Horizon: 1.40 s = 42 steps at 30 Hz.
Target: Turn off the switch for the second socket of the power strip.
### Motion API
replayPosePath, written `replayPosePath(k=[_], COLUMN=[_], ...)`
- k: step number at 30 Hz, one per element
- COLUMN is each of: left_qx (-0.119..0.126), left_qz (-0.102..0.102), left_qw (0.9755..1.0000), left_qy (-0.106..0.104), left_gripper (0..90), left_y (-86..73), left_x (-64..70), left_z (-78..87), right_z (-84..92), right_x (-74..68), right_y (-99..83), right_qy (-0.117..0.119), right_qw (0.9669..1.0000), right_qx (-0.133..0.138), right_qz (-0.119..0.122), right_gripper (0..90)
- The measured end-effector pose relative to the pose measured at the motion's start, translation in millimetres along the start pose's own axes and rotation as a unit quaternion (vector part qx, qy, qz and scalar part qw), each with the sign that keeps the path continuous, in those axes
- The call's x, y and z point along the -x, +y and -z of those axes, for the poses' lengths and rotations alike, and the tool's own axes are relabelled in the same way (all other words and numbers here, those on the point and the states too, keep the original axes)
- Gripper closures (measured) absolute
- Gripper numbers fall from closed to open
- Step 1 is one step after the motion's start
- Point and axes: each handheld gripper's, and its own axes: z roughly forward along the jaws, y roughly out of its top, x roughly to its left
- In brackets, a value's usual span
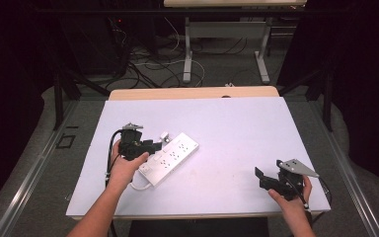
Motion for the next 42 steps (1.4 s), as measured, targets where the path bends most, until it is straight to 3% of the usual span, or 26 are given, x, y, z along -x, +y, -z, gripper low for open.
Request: replayPosePath(k=[16, 29, 42], left_qx=[0.037, 0.06, 0.076], left_qz=[0.002, 0.004, -0.002], left_qw=[0.9993, 0.998, 0.9969], left_qy=[-0.002, 0.016, 0.022], left_gripper=[39.9, 28.6, 27.1], left_y=[-10.7, -16.3, -33.0], left_x=[-5.6, -15.3, -32.9], left_z=[14.3, 24.0, 40.0], right_z=[-1.3, -0.1, 0.5], right_x=[0.5, 2.3, 0.4], right_y=[-1.3, -1.4, -1.5], right_qy=[-0.002, -0.002, -0.003], right_qw=[1.0, 1.0, 1.0], right_qx=[-0.003, -0.002, 0.0], right_qz=[-0.006, -0.006, -0.002], right_gripper=[14.1, 14.1, 14.1])
